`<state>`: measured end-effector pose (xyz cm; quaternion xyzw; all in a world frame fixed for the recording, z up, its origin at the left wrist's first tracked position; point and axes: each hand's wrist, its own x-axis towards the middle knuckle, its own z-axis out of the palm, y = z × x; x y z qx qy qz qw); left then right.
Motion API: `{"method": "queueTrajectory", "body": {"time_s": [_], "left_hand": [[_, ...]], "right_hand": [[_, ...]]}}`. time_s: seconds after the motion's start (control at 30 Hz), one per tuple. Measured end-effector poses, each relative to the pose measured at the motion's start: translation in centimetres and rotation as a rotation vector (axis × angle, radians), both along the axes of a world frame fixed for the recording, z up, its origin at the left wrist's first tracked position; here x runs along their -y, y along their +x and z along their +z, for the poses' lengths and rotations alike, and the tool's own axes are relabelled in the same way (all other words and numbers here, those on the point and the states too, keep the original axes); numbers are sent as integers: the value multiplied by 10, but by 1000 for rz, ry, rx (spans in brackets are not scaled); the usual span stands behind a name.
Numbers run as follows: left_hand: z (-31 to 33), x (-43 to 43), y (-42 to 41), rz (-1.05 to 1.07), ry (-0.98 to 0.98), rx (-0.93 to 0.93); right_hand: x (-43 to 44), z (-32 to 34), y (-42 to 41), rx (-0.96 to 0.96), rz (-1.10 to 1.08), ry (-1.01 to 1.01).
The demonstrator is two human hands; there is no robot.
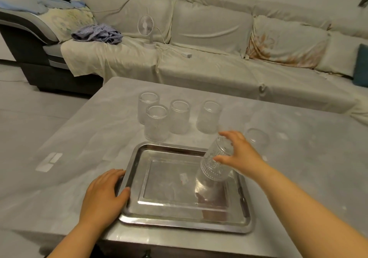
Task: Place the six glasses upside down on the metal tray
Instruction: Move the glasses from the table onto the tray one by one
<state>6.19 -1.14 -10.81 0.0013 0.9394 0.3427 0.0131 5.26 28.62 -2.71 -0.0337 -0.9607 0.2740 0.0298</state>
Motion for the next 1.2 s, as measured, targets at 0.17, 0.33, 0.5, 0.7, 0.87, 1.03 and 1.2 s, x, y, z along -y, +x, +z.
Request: {"method": "queueTrajectory", "body": {"time_s": [0.17, 0.33, 0.5, 0.7, 0.87, 1.03, 1.2], "left_hand": [[-1, -4, 8, 12, -10, -5], [0, -5, 9, 4, -7, -15], [1, -5, 7, -6, -14, -29], [2, -5, 6, -5, -27, -27], [4, -7, 8, -1, -37, -39], [5, -7, 9, 0, -42, -57], [3, -8, 7, 1, -72, -50]], "right_hand": [[-3, -10, 1, 38, -14, 120], [-5, -10, -2, 69, -53, 125], [-5, -8, -1, 103, -44, 155], [-6, -6, -1, 133, -17, 156], [-23, 13, 0, -338, -200, 210], [-54, 12, -8, -169, -374, 277], [-74, 1, -16, 128, -402, 130]]}}
